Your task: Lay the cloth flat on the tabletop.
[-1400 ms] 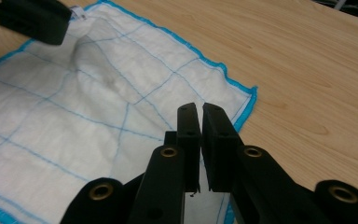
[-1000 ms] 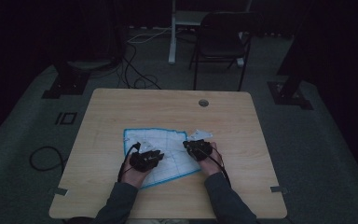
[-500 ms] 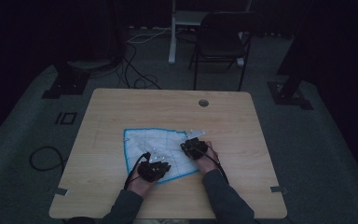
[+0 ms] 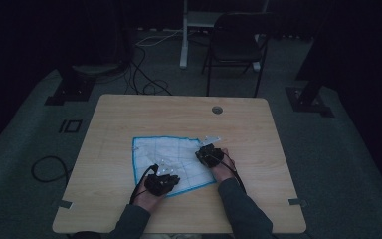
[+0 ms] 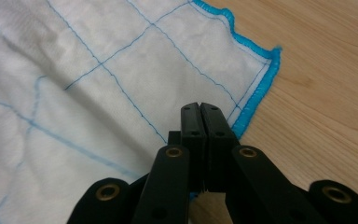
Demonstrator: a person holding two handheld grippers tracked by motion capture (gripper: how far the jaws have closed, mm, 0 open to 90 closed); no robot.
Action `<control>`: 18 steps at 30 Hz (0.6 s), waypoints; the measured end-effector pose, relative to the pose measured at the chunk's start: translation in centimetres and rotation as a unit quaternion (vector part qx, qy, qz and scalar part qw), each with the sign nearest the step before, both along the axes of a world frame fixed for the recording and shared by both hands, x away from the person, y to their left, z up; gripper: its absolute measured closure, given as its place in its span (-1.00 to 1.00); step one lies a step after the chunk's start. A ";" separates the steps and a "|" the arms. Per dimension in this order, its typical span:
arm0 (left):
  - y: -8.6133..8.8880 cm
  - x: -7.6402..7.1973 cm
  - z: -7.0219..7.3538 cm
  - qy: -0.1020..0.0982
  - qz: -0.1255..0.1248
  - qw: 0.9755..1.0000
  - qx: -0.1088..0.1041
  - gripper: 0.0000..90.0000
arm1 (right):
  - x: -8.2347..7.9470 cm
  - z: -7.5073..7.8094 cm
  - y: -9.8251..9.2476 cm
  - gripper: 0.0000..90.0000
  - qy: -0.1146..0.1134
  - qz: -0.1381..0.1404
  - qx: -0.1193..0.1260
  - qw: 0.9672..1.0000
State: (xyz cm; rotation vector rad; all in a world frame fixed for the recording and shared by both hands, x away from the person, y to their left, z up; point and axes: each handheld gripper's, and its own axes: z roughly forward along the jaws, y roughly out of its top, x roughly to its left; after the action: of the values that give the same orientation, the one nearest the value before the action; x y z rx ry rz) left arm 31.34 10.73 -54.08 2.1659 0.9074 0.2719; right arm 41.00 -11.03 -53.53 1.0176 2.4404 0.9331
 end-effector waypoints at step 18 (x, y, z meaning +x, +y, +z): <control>0.9 -1.0 0.1 -0.004 -0.017 1.000 0.012 0.84 | 1.8 0.1 -1.2 0.99 0.001 -0.027 -0.003 1.000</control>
State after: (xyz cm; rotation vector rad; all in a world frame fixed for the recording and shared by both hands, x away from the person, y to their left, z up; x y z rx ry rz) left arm 30.37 11.62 -53.96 2.1980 0.8677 0.2749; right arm 42.78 -12.25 -53.47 1.0765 2.4037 0.9080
